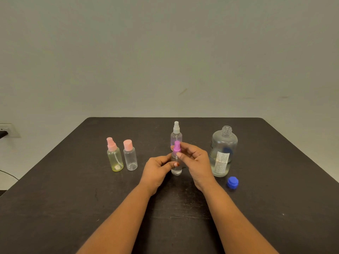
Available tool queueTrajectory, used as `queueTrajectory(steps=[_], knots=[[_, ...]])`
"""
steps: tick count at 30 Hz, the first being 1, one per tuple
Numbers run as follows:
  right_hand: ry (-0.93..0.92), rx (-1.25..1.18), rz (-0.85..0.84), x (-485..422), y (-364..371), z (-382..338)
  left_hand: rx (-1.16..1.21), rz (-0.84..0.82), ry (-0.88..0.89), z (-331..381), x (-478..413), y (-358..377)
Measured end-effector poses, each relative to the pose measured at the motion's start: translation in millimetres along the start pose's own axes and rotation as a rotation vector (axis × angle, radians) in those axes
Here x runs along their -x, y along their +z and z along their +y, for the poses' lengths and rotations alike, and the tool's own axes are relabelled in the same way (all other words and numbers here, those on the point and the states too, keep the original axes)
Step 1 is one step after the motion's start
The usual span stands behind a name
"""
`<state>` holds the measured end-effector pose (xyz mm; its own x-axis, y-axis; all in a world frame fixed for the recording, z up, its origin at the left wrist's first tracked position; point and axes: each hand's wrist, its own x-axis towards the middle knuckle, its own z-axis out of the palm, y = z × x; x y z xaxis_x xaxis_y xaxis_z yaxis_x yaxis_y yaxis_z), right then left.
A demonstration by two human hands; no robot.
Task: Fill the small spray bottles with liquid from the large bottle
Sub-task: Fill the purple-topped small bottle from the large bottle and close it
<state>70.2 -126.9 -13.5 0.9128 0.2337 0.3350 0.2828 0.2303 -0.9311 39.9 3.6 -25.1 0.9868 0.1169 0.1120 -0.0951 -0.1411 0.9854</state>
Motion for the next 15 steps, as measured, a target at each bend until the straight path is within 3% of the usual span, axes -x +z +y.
queueTrajectory(steps=[15], knots=[[0.006,-0.005,-0.04,0.3,-1.3,-0.7,0.001,0.001,0.002,-0.3,0.2,-0.6]])
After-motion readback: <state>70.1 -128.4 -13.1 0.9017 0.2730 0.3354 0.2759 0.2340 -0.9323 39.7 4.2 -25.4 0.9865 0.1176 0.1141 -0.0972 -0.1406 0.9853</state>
